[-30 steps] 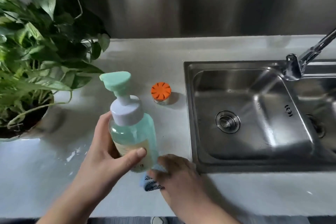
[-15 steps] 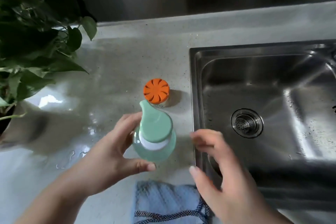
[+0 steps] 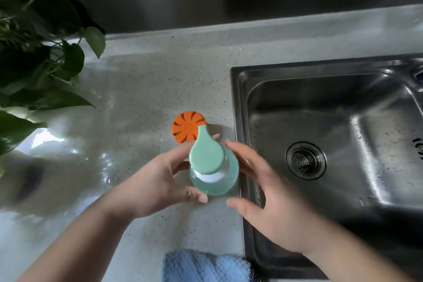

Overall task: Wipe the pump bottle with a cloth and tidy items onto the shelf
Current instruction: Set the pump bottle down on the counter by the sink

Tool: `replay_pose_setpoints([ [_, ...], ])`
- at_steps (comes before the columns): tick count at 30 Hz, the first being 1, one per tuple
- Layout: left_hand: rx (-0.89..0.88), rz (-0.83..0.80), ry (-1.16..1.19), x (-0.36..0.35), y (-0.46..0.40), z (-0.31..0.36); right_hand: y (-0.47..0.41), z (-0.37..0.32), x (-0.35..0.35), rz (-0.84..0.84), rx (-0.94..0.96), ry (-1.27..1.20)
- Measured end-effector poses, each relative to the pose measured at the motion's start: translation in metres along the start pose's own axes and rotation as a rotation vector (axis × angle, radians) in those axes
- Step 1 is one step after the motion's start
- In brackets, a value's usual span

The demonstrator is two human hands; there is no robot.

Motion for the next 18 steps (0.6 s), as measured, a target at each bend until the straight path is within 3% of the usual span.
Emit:
replay_pose_setpoints([
  [4,-0.022,0.086,-0.006,-0.001,0.022,0.002,0.001,-0.007,0.002,0.051,0.005,0.057],
  [8,-0.137,0.584,-0.049,0.005,0.067,0.014,0.005,-0.009,-0.004,0.118,0.012,0.053],
  [12,-0.172,0.633,-0.007,-0.040,0.058,0.030,0.013,-0.005,-0.003,0.350,0.012,0.040],
  [18,-0.146,0.764,0.043,-0.030,0.047,0.044,0.023,-0.014,-0.008,0.455,-0.012,0.136],
])
Point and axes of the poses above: each hand's wrist, its own y-axis away from the middle knuckle, its own x-axis out of the back of the hand, z = x × y, the point moved 10 cm from there along -y, towards the middle knuckle, and after that the axes turned 9 degrees about -z, right-handed, at the moved point
